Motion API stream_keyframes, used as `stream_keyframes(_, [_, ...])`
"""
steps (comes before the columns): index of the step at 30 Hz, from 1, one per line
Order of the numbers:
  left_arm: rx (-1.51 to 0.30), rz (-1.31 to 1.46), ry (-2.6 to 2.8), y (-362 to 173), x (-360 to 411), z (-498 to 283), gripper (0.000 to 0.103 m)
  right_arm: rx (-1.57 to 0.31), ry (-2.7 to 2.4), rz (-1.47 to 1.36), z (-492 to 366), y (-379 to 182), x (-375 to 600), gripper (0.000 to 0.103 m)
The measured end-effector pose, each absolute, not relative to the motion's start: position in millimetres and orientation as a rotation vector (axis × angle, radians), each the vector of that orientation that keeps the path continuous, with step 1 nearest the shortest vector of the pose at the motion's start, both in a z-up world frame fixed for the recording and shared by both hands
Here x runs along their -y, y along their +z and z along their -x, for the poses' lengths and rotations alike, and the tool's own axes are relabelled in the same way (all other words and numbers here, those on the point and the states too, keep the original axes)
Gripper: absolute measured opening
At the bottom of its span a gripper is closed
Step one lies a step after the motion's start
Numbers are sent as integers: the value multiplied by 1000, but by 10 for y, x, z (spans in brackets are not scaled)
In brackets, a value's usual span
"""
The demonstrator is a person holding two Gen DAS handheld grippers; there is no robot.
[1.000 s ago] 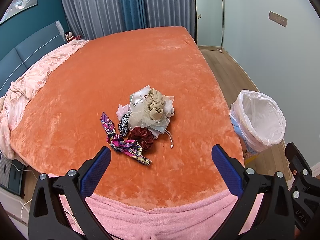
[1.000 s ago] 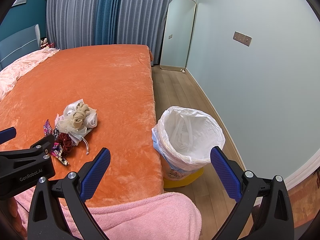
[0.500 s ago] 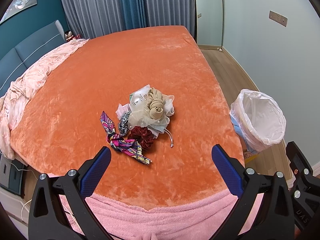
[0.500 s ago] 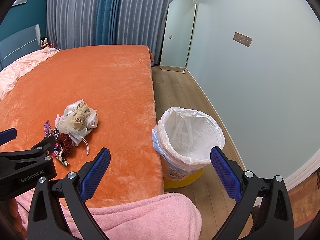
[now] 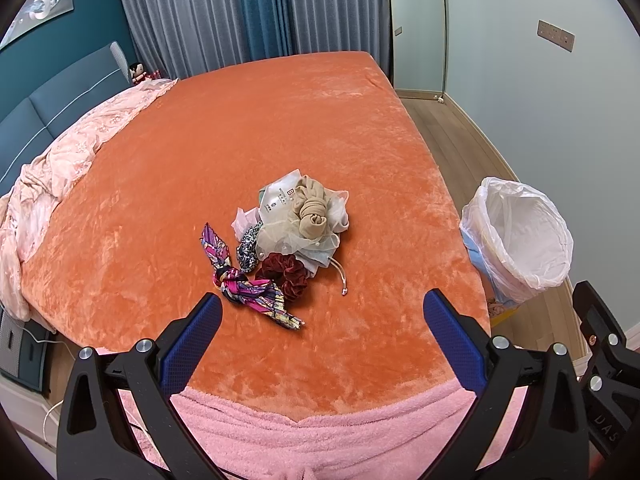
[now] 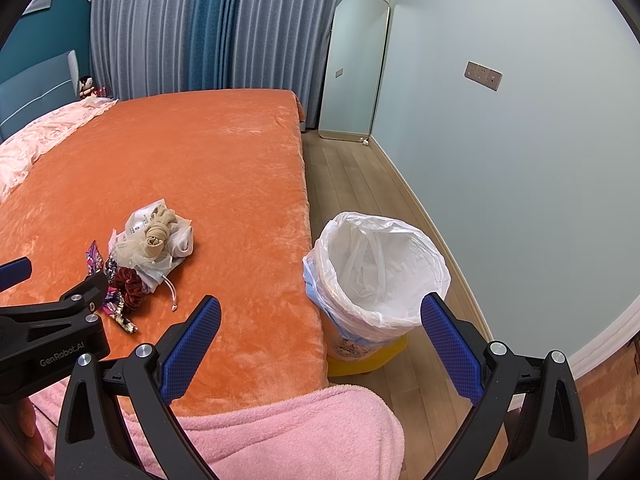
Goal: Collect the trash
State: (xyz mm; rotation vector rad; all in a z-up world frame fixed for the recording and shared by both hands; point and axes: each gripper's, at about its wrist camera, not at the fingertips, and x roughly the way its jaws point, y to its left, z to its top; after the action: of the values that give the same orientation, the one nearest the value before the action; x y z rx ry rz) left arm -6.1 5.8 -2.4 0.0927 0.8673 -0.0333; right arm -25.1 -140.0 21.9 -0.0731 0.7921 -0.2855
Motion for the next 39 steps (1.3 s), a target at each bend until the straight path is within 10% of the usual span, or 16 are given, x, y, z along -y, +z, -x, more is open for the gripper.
stream_keyframes(39, [-948,90,190,-859,-1490,-808,95,-830,-106,26,-715,-505,508,96])
